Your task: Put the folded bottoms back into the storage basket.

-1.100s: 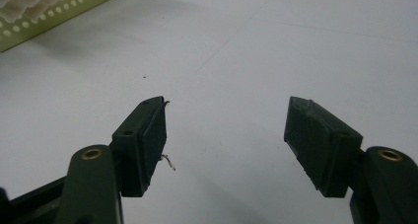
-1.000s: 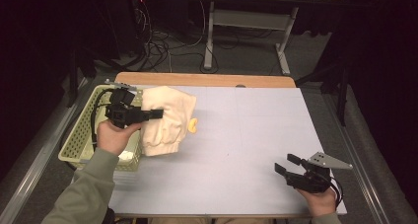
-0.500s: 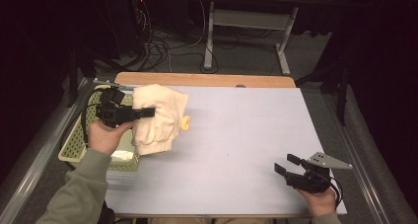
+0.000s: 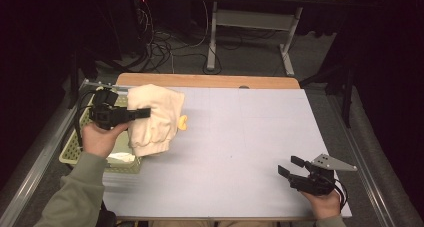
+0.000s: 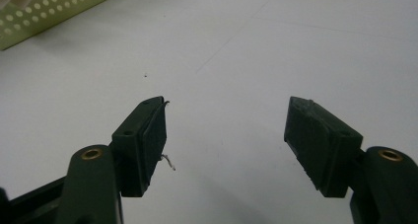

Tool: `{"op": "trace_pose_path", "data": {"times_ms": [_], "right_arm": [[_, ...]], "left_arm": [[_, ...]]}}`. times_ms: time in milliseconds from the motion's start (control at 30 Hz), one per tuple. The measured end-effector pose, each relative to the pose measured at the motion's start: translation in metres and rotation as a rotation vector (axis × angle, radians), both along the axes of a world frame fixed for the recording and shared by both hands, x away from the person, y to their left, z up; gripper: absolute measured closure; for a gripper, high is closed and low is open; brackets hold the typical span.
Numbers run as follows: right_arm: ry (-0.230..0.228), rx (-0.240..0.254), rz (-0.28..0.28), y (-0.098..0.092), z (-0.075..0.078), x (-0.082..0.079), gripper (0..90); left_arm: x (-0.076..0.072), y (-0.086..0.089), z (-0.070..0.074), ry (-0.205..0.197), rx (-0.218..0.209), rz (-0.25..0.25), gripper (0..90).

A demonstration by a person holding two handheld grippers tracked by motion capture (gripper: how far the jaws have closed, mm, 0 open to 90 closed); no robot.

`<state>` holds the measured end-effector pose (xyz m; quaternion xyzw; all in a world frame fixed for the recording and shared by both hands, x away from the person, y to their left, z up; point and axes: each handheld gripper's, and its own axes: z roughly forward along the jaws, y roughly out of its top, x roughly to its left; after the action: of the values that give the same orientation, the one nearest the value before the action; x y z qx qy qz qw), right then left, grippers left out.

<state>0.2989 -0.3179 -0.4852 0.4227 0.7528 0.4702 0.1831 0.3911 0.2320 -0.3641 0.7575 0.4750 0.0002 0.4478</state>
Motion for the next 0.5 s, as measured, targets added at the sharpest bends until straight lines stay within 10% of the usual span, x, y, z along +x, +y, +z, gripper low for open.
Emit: {"op": "trace_pose_path", "data": {"times_ms": [500], "right_arm": [[0.001,-0.002,0.005,0.001,0.0,0.001,32.8]], "left_arm": [[-0.004,0.018,0.0,-0.005,-0.024,0.037,62.8]]}}
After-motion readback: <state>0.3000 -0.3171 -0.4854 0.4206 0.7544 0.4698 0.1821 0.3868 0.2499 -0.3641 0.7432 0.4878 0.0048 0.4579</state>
